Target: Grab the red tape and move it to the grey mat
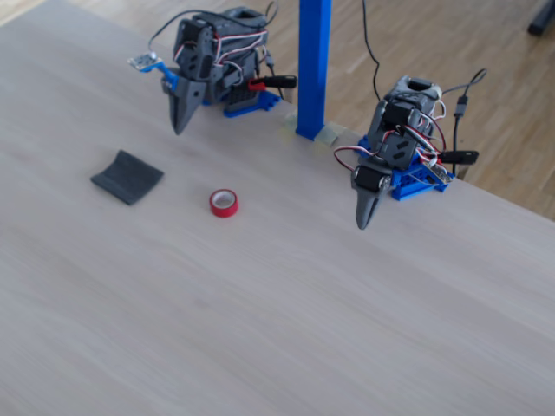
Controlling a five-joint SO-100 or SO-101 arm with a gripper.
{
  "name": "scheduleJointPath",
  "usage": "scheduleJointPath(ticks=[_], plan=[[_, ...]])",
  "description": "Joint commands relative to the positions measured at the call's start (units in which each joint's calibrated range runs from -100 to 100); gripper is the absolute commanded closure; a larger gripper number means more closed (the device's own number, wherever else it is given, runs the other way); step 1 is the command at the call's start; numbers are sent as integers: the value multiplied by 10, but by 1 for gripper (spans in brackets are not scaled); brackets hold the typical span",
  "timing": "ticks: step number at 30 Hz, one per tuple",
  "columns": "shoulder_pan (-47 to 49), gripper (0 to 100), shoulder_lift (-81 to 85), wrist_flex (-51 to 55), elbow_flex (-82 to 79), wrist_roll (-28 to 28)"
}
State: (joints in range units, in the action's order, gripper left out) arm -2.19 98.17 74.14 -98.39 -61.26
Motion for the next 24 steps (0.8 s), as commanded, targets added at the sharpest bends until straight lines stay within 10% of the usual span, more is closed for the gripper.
scheduleJointPath(ticks=[1, 24], plan=[[8, 98, 7, 5, -10, 0], [27, 93, 0, 4, -5, -1]])
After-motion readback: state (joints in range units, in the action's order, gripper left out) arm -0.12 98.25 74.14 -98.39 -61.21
